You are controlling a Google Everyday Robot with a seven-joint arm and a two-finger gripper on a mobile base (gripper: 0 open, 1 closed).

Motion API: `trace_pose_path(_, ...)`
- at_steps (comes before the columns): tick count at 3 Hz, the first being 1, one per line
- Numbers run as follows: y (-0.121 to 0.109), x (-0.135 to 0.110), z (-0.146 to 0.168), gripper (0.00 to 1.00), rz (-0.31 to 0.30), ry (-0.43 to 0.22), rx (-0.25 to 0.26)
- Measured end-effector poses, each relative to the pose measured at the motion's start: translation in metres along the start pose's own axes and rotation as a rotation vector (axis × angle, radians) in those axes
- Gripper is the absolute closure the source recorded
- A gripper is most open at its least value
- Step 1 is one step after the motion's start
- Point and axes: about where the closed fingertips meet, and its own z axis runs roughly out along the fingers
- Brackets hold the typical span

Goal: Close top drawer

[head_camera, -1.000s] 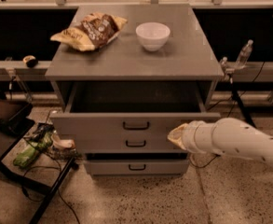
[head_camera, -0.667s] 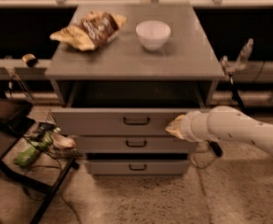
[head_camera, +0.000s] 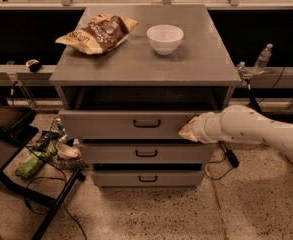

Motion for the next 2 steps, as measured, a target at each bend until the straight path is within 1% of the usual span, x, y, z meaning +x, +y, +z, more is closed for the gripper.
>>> trace_pose_path(1,-0.0011,-0.0004,0.0009,0.73,0.0,0.0,0.001)
trace_pose_path(2,-0.0011,-0.0005,0.0009,0.5,0.0,0.0,0.001)
